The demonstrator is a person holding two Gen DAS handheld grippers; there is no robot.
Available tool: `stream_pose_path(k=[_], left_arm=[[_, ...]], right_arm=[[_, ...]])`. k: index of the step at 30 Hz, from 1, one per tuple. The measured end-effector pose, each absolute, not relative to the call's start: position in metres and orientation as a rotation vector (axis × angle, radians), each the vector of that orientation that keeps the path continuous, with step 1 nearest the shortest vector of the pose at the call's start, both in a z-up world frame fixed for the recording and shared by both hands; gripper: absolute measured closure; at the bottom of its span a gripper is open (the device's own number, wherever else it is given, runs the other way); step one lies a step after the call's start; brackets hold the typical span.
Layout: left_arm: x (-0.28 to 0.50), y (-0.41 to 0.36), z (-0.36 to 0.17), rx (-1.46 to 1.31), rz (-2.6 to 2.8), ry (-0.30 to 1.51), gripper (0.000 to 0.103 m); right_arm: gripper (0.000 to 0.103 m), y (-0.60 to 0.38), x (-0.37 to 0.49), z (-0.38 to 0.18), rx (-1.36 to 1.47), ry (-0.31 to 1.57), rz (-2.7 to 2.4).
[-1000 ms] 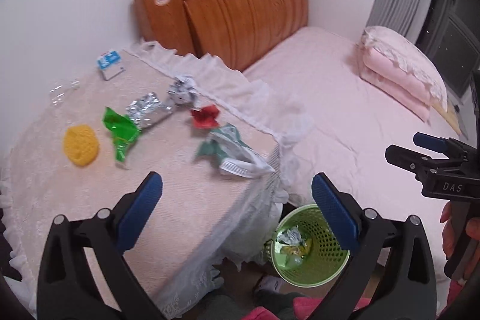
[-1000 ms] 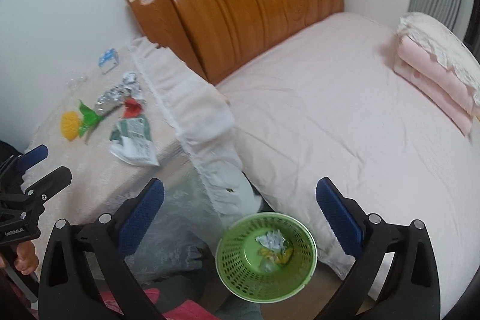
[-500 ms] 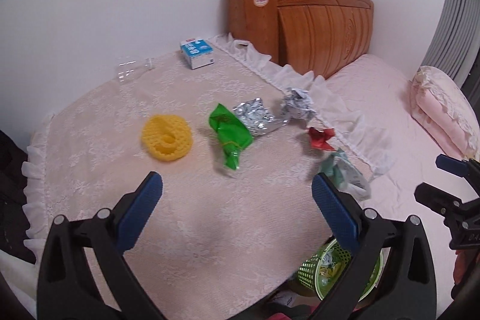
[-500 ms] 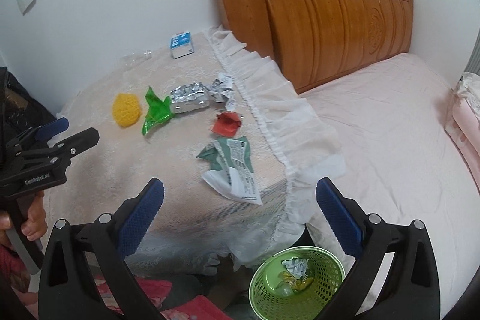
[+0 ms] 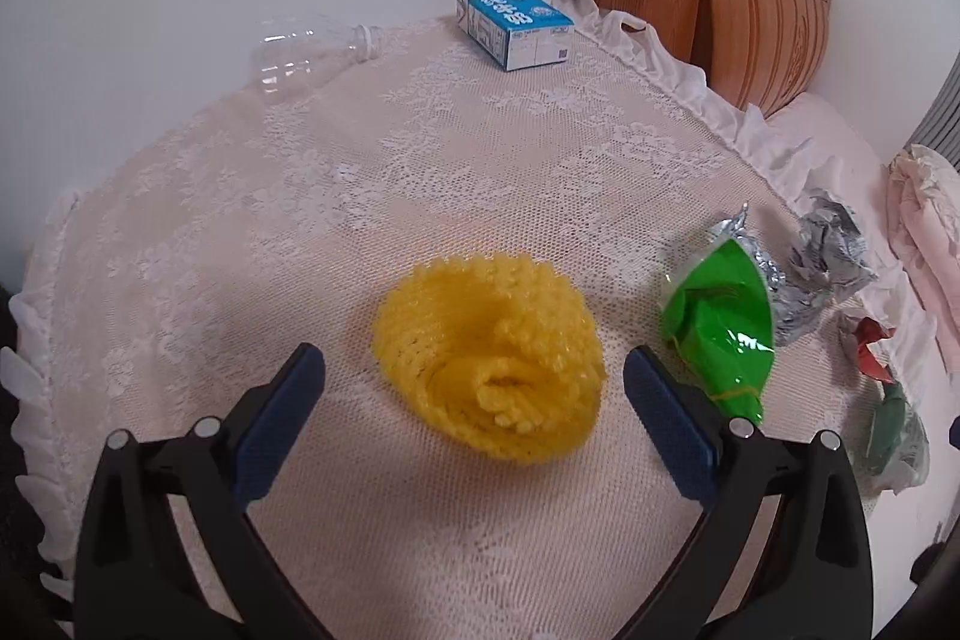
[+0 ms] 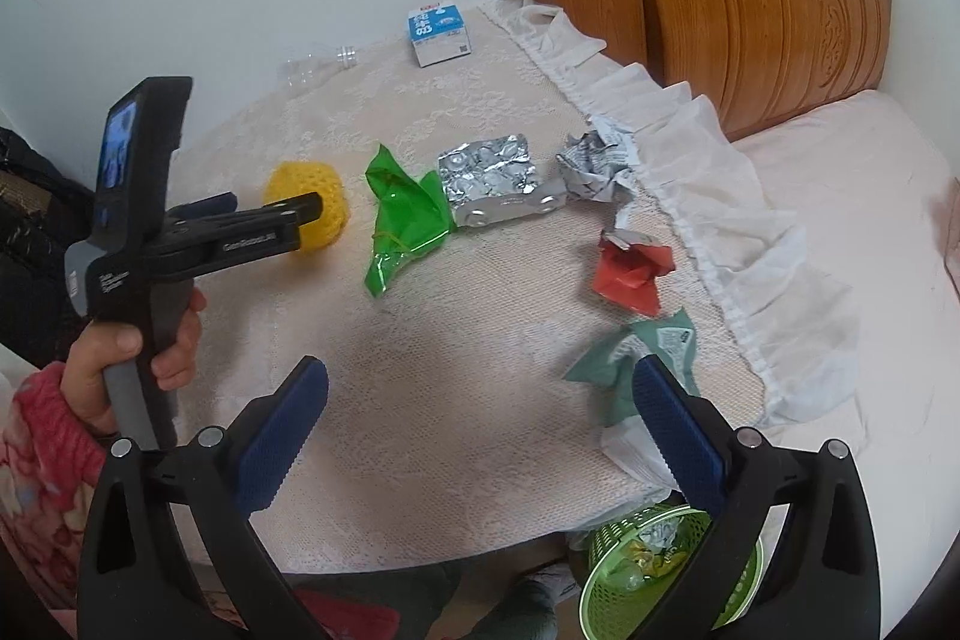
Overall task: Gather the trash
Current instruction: 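Grasp the yellow mesh net with the left tool while the right tool grasps the green plastic bag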
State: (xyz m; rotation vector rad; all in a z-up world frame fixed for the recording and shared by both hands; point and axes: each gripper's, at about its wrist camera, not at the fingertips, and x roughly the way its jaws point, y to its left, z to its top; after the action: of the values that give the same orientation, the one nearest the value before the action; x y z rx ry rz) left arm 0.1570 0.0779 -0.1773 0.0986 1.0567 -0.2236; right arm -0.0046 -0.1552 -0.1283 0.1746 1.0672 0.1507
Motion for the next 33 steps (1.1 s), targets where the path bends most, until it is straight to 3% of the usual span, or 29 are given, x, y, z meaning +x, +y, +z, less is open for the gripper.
stream_pose_path(k=[3, 8, 13, 24, 27, 32, 33], left_arm=[[0.165, 0.075, -0.19, 0.087, -0.253, 1.084, 0.011], [0.169, 0.076, -0.196, 0.038, -0.276, 1.11, 0.041], [0.167, 0.079, -0.185, 0.009, -0.285, 1.1, 0.061], [0.133, 0.124, -0.133, -0.007, -0.212, 0.981, 0.061], [0.125, 0.135, -0.13, -0.009, -0.202, 0.979, 0.061], [0.119, 0.143, -0.13, -0.016, -0.198, 0.993, 0.061], [0.117, 0.143, -0.13, -0.018, -0.199, 0.998, 0.061]], right_arm=[[0.002, -0.145, -0.001, -0.135, 0.178, 1.091, 0.142], [0.002, -0.141, 0.002, -0.144, 0.182, 1.117, 0.133], [0.002, -0.138, 0.013, -0.15, 0.206, 1.121, 0.151], [0.003, -0.116, 0.088, -0.196, 0.377, 1.194, 0.092], [0.015, -0.104, 0.101, -0.203, 0.341, 1.206, 0.056], [0.051, -0.088, 0.109, -0.202, 0.24, 1.183, 0.037], [0.051, -0.087, 0.109, -0.202, 0.235, 1.183, 0.046]])
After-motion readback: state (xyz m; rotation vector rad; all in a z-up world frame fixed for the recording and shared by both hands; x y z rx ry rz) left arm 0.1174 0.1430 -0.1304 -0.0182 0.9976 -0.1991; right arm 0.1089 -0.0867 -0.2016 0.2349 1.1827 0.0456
